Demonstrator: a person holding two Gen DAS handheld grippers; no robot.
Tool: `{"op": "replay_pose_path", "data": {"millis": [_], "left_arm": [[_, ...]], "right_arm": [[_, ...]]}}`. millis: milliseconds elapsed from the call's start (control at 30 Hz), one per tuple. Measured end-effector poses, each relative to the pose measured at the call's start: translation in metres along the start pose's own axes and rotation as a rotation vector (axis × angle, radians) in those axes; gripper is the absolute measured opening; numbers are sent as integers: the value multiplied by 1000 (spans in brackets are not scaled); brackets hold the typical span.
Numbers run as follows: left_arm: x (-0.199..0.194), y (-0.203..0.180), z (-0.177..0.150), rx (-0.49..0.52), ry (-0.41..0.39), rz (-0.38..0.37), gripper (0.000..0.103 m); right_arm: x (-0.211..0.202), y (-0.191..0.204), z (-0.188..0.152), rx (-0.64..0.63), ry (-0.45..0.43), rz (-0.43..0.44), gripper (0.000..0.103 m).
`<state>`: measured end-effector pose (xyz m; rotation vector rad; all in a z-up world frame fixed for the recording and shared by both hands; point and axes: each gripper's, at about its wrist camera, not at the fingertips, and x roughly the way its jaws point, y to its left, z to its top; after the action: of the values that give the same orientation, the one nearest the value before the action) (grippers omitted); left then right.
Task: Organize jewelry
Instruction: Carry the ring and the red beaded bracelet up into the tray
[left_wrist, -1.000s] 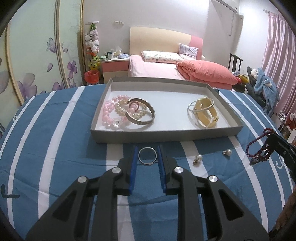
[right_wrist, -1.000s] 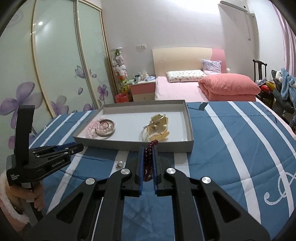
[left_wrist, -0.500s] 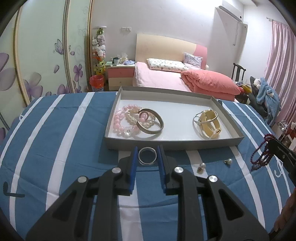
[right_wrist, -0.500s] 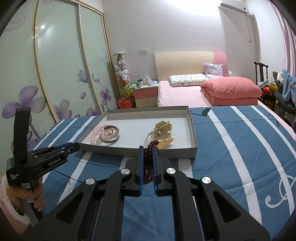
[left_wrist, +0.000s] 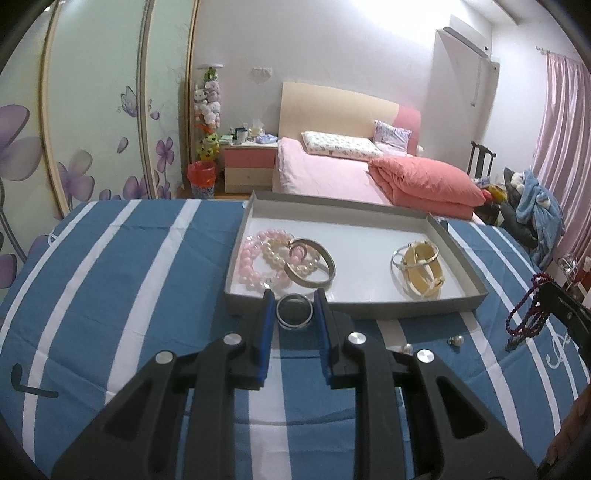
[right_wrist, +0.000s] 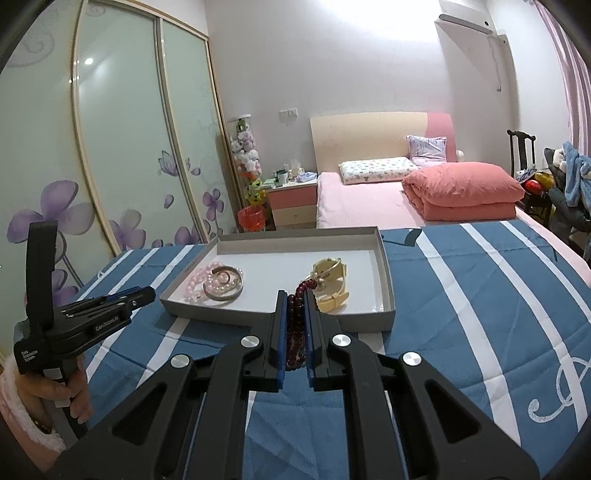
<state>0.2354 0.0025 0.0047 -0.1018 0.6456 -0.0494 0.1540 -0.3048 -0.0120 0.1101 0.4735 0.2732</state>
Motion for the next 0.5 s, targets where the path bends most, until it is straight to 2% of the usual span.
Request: {"op": "replay_pose_path", "data": {"millis": [500], "left_arm": [[-16,2,18,-10,-125,24,22]], "right_arm": [[-3,12,23,-53,-128,-13,9]]}}
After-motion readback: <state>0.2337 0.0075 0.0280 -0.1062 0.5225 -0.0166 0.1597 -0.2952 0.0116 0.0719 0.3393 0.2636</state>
